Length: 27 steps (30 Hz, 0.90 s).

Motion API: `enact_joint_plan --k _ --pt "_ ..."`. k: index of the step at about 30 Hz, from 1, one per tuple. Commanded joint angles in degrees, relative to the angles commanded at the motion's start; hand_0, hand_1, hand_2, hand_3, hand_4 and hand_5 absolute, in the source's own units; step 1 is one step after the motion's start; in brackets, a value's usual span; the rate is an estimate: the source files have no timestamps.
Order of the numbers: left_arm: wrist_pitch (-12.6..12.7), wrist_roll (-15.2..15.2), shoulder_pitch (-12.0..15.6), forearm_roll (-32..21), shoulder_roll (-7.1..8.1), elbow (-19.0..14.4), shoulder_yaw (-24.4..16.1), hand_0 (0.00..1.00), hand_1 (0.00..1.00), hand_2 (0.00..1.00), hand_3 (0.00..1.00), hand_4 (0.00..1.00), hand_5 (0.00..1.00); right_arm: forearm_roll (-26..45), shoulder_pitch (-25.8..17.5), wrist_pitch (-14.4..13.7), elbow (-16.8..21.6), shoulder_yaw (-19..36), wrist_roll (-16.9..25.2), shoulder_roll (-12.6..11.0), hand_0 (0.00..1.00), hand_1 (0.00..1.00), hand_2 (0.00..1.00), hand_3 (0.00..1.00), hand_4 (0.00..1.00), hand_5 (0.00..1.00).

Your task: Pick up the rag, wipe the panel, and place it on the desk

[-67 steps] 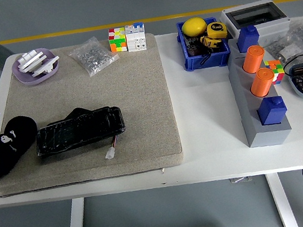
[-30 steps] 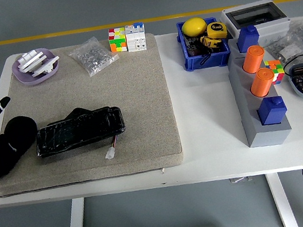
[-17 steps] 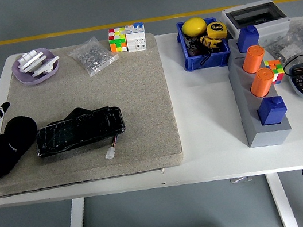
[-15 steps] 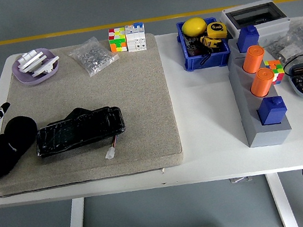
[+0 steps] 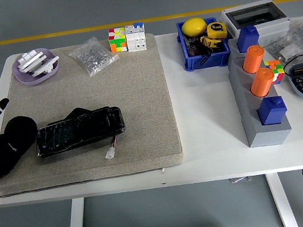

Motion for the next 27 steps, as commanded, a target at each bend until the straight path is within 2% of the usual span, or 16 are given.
enact_joint_plan --k 7,9,10,15,16,21,22,27 --pt "0.06 -0.64 -0.14 -1.07 -0.03 0.56 -0.02 0.948 0.937 0.861 0.791 0.998 0.998 0.12 0.06 0.07 0.00 0.01 0.04 0.09 0.811 0.672 0.680 0.597 0.983 0.460" --pt "-0.10 -0.40 -0.09 -0.79 -0.01 0.64 -0.11 0.948 0.937 0.861 0.791 0.998 0.998 -0.09 0.11 0.01 0.00 0.31 0.05 0.08 0.811 0.672 0.680 0.597 0.983 0.460" --pt "-0.20 -0.24 -0.09 -0.67 -0.02 0.71 -0.15 0.947 0.904 0.856 0.803 0.998 0.998 -0.18 0.12 0.03 0.00 0.38 0.05 0.07 0.810 0.671 0.680 0.598 0.984 0.460" --pt "-0.93 0.37 -0.04 0.08 -0.02 0.77 -0.27 0.947 0.904 0.856 0.803 0.998 0.998 -0.13 0.10 0.03 0.00 0.37 0.04 0.05 0.810 0.671 0.680 0.598 0.984 0.460" --pt "-1.20 0.54 -0.03 -0.01 -0.02 0.76 -0.28 0.941 0.882 0.859 0.849 0.998 0.998 -0.07 0.10 0.01 0.00 0.36 0.05 0.04 0.808 0.672 0.680 0.596 0.984 0.460" --pt "-1.55 0.72 -0.04 0.15 0.05 0.63 -0.45 0.941 0.882 0.859 0.849 0.998 0.998 -0.15 0.08 0.00 0.00 0.49 0.05 -0.05 0.808 0.672 0.680 0.596 0.984 0.460" --pt "-1.53 0.78 -0.05 0.21 0.07 0.60 -0.49 0.908 0.867 0.859 0.874 0.998 0.998 -0.20 0.09 -0.01 0.00 0.51 0.04 -0.04 0.810 0.671 0.680 0.598 0.984 0.461" --pt "-1.54 2.11 -0.22 2.51 0.47 0.53 -0.33 0.908 0.867 0.859 0.874 0.998 0.998 -0.28 0.13 0.02 0.00 0.67 0.09 0.00 0.810 0.671 0.680 0.598 0.984 0.461"
